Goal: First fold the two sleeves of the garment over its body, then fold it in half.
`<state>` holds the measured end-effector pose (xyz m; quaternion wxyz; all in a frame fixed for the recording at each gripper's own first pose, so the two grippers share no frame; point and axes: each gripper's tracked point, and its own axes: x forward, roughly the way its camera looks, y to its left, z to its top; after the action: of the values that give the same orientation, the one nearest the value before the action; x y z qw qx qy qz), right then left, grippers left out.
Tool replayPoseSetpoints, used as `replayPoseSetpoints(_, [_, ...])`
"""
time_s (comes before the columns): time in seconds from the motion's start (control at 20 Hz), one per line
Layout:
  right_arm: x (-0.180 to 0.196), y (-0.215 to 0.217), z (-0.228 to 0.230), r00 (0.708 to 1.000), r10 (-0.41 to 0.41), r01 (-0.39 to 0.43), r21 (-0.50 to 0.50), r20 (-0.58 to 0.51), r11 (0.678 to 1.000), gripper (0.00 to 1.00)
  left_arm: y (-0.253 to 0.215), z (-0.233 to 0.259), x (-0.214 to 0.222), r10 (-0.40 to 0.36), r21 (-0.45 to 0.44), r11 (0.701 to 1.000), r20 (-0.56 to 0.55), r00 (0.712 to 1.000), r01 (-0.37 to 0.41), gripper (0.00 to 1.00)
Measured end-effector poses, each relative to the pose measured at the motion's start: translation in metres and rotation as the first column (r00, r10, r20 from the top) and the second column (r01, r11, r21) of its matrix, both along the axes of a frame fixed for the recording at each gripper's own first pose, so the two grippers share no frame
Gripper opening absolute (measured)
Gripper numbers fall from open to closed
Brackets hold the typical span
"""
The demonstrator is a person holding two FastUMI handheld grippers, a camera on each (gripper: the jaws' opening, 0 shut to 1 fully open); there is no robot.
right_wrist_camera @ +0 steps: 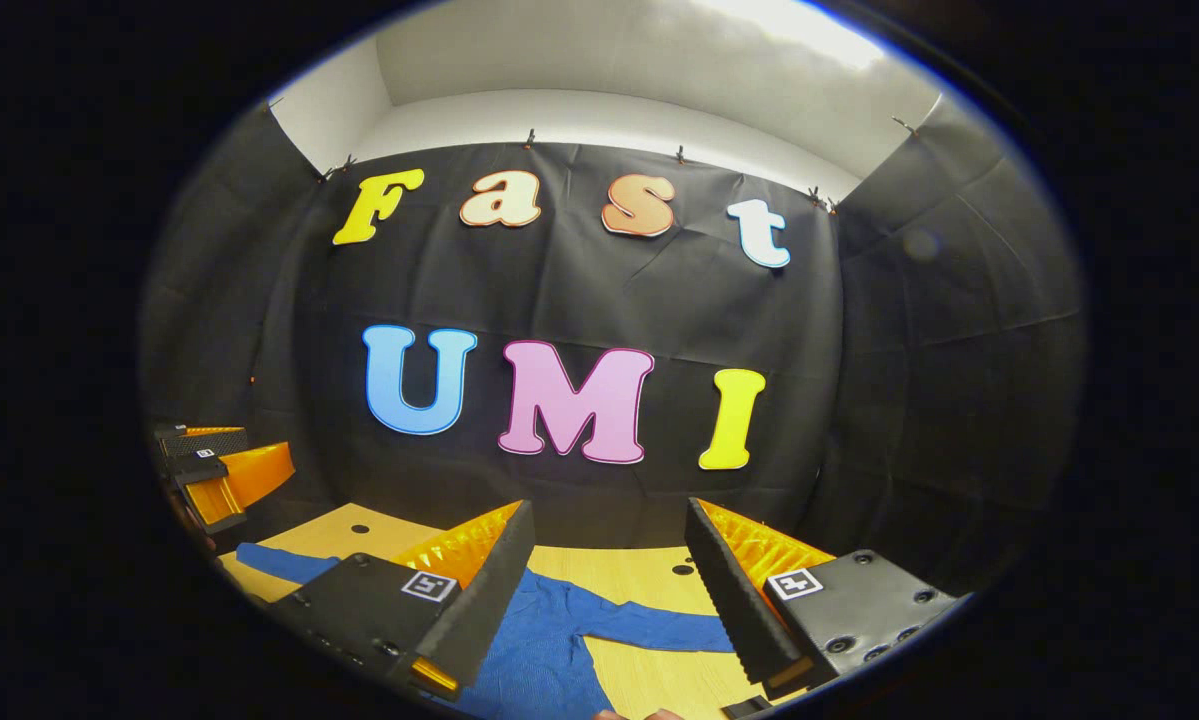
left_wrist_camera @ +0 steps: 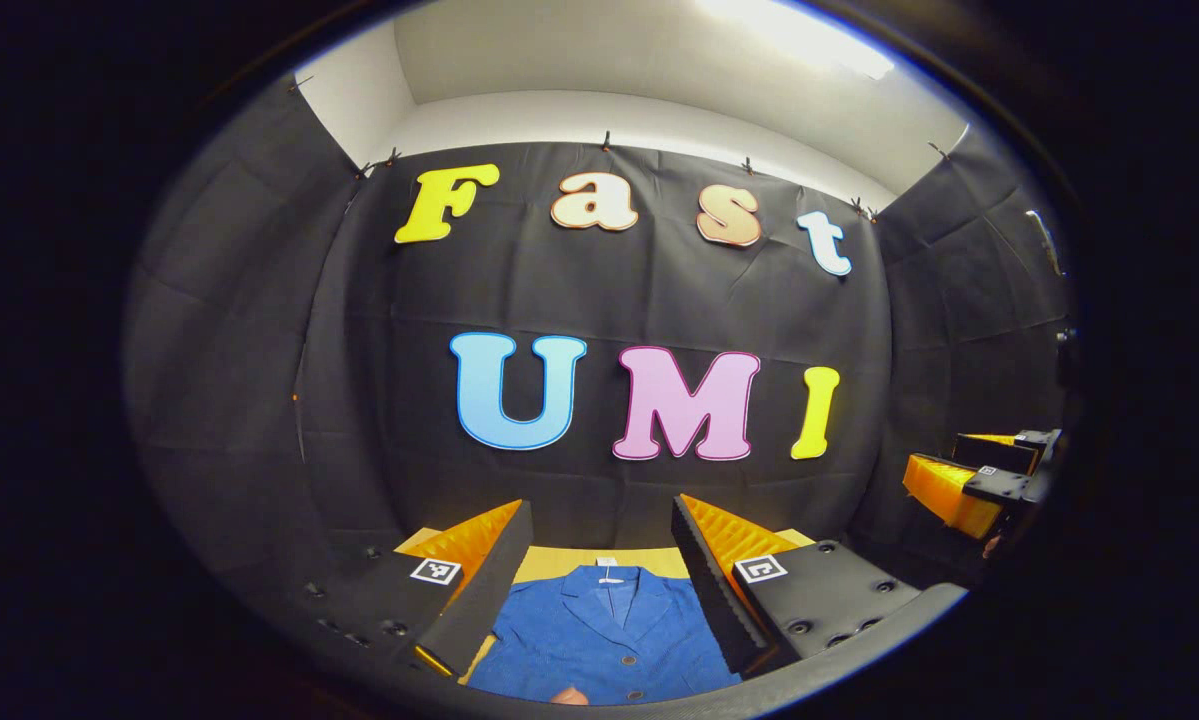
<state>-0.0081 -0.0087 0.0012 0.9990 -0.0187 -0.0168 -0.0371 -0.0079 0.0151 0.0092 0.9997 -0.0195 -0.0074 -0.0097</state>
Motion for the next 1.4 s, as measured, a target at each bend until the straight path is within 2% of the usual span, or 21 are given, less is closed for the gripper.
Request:
replayPoseSetpoints(0.05, [0.001,0.000,0.000,1.000,-0.001,0.001,-0.001,-0.001,1.000,0.96,0.000,-0.001,0.000,0.002,0.008,1.000,0.000,1.000,-0.002,0.80])
replayPoseSetpoints(0.1, [0.001,-0.001,-0.002,1.000,-0.002,0.002,-0.002,-0.004,1.000,0.96,0.000,-0.001,-0.001,0.002,0.012,1.000,0.000,1.000,-0.002,0.83])
replayPoseSetpoints(0.15, [0.001,-0.002,-0.002,1.000,-0.003,0.003,-0.002,-0.004,1.000,0.88,0.001,0.000,0.001,0.002,0.012,1.000,0.000,1.000,-0.002,0.83])
replayPoseSetpoints(0.25, [0.001,-0.002,-0.002,1.000,-0.003,0.003,-0.003,-0.001,1.000,0.88,0.001,-0.001,0.000,0.000,0.005,1.000,0.001,1.000,0.000,0.82])
replayPoseSetpoints(0.3, [0.002,-0.003,-0.002,1.000,-0.003,0.003,-0.004,0.002,1.000,0.96,0.001,-0.001,0.001,0.000,0.002,1.000,0.001,1.000,0.000,0.83])
replayPoseSetpoints(0.6, [0.008,-0.024,-0.014,1.000,-0.017,0.017,-0.025,0.005,1.000,0.97,0.003,-0.007,0.003,0.004,-0.001,1.000,-0.006,1.000,-0.004,0.83])
replayPoseSetpoints(0.8, [0.015,-0.075,-0.021,0.997,-0.074,0.074,-0.074,0.001,0.994,0.97,-0.014,-0.016,0.014,-0.030,-0.033,0.999,-0.014,0.999,0.030,0.82])
replayPoseSetpoints(1.05, [0.026,-0.152,-0.045,0.990,-0.111,0.097,-0.165,-0.081,0.982,0.97,-0.046,-0.039,0.050,-0.061,-0.039,0.998,-0.073,0.995,0.058,0.82])
replayPoseSetpoints(1.2, [0.045,-0.202,-0.092,0.971,-0.147,0.137,-0.063,-0.187,0.989,0.97,-0.067,-0.041,0.068,-0.062,-0.040,0.998,-0.091,0.994,0.058,0.82])
replayPoseSetpoints(1.3, [0.054,-0.235,-0.135,0.938,-0.196,0.208,0.012,-0.287,0.978,0.97,-0.074,-0.038,0.075,-0.060,-0.025,0.998,-0.086,0.994,0.058,0.82])
replayPoseSetpoints(1.4, [0.067,-0.256,-0.169,0.919,-0.204,0.238,0.062,-0.337,0.969,0.97,-0.073,-0.045,0.079,-0.036,-0.004,0.999,-0.102,0.994,0.036,0.82])
